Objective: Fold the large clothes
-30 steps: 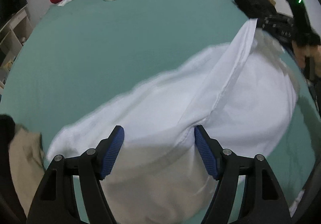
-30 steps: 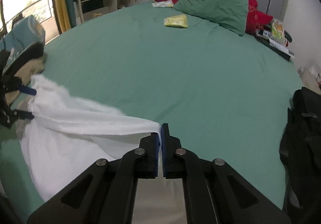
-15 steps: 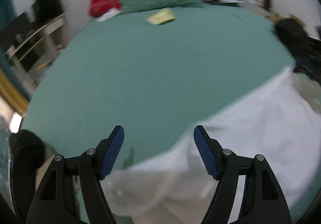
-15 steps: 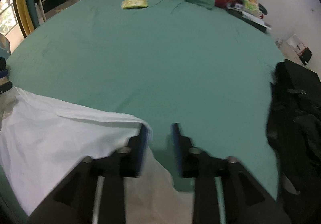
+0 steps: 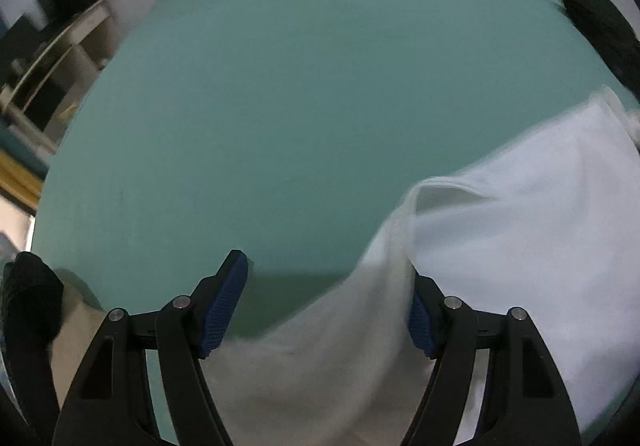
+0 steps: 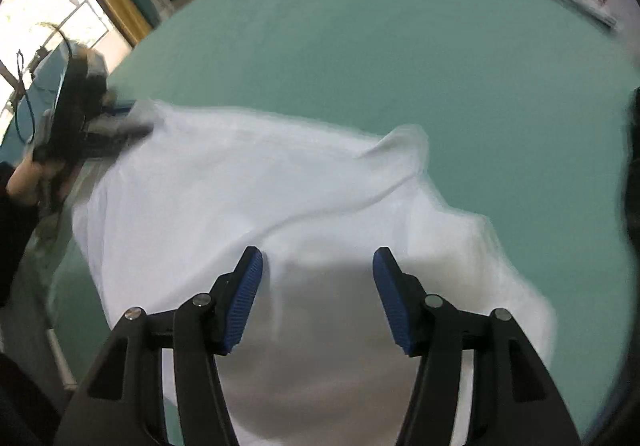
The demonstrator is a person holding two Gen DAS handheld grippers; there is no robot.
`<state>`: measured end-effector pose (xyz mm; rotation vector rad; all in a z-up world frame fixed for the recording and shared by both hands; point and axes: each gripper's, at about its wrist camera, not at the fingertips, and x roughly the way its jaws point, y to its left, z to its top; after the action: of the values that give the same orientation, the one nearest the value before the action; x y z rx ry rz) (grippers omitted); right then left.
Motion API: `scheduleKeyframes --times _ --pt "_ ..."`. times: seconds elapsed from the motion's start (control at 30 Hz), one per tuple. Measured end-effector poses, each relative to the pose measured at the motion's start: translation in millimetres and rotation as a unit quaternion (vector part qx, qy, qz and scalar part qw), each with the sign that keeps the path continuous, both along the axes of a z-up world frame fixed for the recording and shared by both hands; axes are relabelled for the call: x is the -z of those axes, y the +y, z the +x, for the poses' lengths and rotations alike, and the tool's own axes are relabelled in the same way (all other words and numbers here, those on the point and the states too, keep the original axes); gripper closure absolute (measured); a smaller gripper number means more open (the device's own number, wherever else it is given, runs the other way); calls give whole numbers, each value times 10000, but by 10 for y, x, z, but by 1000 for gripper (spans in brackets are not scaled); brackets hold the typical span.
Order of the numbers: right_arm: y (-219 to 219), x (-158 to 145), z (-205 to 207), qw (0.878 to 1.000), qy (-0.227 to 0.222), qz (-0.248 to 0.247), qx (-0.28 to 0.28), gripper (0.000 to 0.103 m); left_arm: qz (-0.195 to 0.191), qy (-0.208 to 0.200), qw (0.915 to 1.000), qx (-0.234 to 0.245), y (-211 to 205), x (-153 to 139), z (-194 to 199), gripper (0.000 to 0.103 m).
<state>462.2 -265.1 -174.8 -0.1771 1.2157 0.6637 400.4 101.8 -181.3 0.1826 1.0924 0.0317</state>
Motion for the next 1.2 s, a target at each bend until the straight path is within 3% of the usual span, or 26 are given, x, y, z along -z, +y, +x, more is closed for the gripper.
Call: scheduleKeyframes --times 0.07,0.17,0.27,0.3,0.43,0.5,0.57,0.63,0.7,0.8,0.83,0.9,0.97,1.0,1.1,1.2 --pt "-51 75 169 9997 -3 151 216 45 -2 -209 9995 -249 120 -11 87 28" --pt "-141 55 530 9978 -199 178 599 45 364 -696 9942 -730 214 -43 144 28" --pt "-116 -51 896 9869 -971 -824 986 45 363 -1246 9865 -995 163 -224 45 28" --pt "-114 -129 962 9814 -1222 -998 1096 45 415 -1474 9836 -954 91 -318 -18 28" --pt "-234 -479 810 9766 -1655 -508 1278 45 506 -1915 9795 -382 -199 -563 -165 28" --pt "-301 -574 602 9724 -1806 -545 1376 45 610 -1874 9804 73 -359 -581 -268 28" --pt "-416 -589 310 9763 -1643 -247 1384 45 624 -1634 9839 371 -469 -524 -278 28" --pt "-583 -523 34 9850 -1092 590 1200 45 474 -1306 9896 372 -405 -451 -178 28" --pt "-595 -345 -268 9890 -405 1075 930 45 296 -1030 9939 263 -302 -387 -249 28" --pt "-605 -8 -421 9900 318 986 956 45 189 -748 9970 1 -172 -284 -349 28" --pt "-629 53 -430 9900 347 913 1020 45 187 -653 9976 -121 -106 -229 -392 28" --pt "-768 107 -289 9884 200 786 1284 45 273 -430 9981 -358 27 -107 -431 28" --pt "-895 70 -116 9859 -59 686 1524 45 62 -351 9976 -588 152 -39 -411 28" --pt "-960 25 25 9845 -339 422 1668 45 -24 -388 9971 -654 196 -46 -417 26" --pt "-1072 -166 397 9758 -1154 -172 1852 45 208 -446 9955 -806 229 -56 -403 26" --pt "-1208 -464 537 9618 -1795 -340 2037 45 222 -476 9947 -886 302 -52 -394 26"
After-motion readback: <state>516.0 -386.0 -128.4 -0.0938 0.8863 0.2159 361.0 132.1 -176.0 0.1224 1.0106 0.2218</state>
